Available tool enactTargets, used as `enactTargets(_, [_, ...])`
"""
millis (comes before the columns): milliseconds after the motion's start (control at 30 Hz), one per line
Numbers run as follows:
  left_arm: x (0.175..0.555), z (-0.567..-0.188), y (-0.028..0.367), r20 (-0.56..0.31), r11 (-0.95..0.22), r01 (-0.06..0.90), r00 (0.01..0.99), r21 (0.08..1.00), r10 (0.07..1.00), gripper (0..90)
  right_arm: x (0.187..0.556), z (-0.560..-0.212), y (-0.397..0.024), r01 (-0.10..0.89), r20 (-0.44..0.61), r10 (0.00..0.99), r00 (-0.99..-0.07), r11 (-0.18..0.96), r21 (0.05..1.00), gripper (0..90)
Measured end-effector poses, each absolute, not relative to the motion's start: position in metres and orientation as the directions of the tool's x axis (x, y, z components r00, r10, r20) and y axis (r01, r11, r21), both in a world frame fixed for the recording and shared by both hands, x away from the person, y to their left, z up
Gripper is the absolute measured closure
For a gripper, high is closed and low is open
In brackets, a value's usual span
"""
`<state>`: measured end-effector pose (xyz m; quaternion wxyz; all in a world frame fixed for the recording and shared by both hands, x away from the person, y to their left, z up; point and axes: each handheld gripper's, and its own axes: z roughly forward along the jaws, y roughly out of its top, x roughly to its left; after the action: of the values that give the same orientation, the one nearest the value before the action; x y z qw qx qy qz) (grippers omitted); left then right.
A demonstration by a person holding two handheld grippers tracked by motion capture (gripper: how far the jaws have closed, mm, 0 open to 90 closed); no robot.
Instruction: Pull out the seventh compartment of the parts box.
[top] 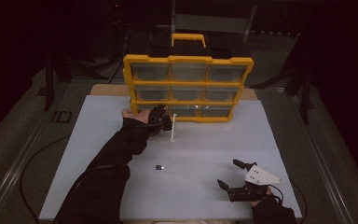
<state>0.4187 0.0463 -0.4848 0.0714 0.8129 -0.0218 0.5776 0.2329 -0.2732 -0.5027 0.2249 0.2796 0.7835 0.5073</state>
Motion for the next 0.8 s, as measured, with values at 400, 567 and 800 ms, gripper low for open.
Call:
enactTargets(400, [0.4157,-0.4783,0.0479,0.924,-0.985,-0.135,0.380,0.110,0.051,75.7,0.2329,-0.5028,-0.2726,0.211,-0.069,0.666,-0.743,0.331,0.920,8.1])
enactTargets(567, [0.4157,-0.4766,0.0493,0.913,-0.984,-0.139,0.406,0.115,0.050,75.4,0.2328,-0.5028,-0.2725,0.211,-0.068,0.665,-0.743,0.330,0.920,8.1])
enactTargets(800, [0.4143,-0.4774,0.0483,0.914,-0.984,-0.137,0.402,0.117,0.052,75.5,0.2330,-0.5025,-0.2729,0.209,-0.067,0.669,-0.740,0.324,0.923,8.1])
